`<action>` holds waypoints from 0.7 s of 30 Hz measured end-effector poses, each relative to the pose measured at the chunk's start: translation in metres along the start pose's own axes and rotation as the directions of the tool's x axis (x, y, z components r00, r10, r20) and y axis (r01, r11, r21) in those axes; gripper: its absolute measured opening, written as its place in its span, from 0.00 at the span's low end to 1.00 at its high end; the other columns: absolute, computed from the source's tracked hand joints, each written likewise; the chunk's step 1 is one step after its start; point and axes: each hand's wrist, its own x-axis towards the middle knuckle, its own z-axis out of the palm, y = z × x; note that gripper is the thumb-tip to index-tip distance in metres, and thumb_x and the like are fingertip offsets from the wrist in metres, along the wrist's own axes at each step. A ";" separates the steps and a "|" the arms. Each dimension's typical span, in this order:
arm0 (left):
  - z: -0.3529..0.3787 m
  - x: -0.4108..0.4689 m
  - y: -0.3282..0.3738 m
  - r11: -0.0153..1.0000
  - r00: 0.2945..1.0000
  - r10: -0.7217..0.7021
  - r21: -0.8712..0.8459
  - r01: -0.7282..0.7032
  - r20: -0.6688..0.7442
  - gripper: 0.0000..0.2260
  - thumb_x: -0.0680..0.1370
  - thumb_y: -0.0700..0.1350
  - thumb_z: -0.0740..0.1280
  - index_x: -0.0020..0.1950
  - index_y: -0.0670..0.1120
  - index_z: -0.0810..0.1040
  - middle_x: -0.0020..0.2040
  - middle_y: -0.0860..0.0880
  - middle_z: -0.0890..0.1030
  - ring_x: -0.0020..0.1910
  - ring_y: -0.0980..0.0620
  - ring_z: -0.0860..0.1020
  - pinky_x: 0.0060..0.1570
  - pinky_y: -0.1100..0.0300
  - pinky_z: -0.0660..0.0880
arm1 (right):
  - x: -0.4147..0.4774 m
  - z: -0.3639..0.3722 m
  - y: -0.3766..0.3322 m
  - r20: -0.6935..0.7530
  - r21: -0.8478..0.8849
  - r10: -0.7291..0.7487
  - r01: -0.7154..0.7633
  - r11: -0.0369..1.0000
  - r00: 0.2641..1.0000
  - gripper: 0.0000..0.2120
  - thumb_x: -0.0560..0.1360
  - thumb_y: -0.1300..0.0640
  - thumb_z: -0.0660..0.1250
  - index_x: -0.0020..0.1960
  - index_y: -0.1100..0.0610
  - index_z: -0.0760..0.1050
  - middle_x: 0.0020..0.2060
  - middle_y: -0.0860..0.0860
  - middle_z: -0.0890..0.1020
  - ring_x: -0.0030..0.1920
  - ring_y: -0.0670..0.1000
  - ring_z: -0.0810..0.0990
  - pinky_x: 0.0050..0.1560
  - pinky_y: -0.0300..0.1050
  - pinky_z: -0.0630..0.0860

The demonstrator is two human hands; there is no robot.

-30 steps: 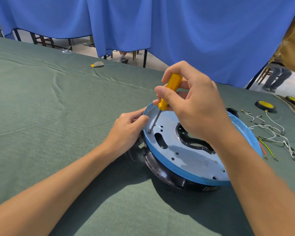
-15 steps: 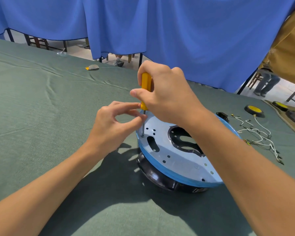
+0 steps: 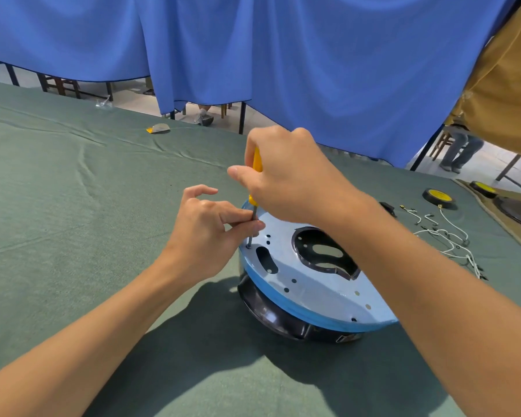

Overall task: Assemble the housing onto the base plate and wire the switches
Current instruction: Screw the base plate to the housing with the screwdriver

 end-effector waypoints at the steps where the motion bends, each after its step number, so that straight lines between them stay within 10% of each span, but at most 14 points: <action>1: 0.000 0.000 0.000 1.000 1.000 0.009 0.015 -0.009 0.015 0.10 0.72 0.52 0.68 0.41 0.49 0.87 0.38 0.54 0.86 0.46 0.63 0.77 0.63 0.64 0.57 | 0.001 -0.005 0.002 0.055 0.001 -0.019 0.019 1.000 0.998 0.10 0.77 0.48 0.66 0.47 0.53 0.70 0.41 0.49 0.74 0.43 0.50 0.71 0.32 0.40 0.63; 11: -0.002 0.003 0.002 0.996 0.987 0.010 0.089 -0.024 0.158 0.16 0.76 0.54 0.61 0.44 0.51 0.87 0.34 0.50 0.85 0.41 0.54 0.83 0.72 0.59 0.52 | 0.011 -0.033 0.007 0.249 -0.222 -0.137 0.194 0.956 0.959 0.12 0.74 0.46 0.71 0.40 0.53 0.79 0.34 0.45 0.72 0.34 0.43 0.69 0.25 0.32 0.66; 21: 0.004 0.000 0.007 0.998 0.999 -0.002 -0.068 -0.001 -0.043 0.02 0.72 0.44 0.75 0.42 0.46 0.87 0.42 0.65 0.83 0.45 0.68 0.79 0.67 0.64 0.59 | 0.006 -0.024 -0.004 0.208 -0.261 0.009 0.047 0.964 0.978 0.14 0.75 0.63 0.62 0.35 0.54 0.60 0.29 0.51 0.72 0.23 0.46 0.73 0.22 0.39 0.72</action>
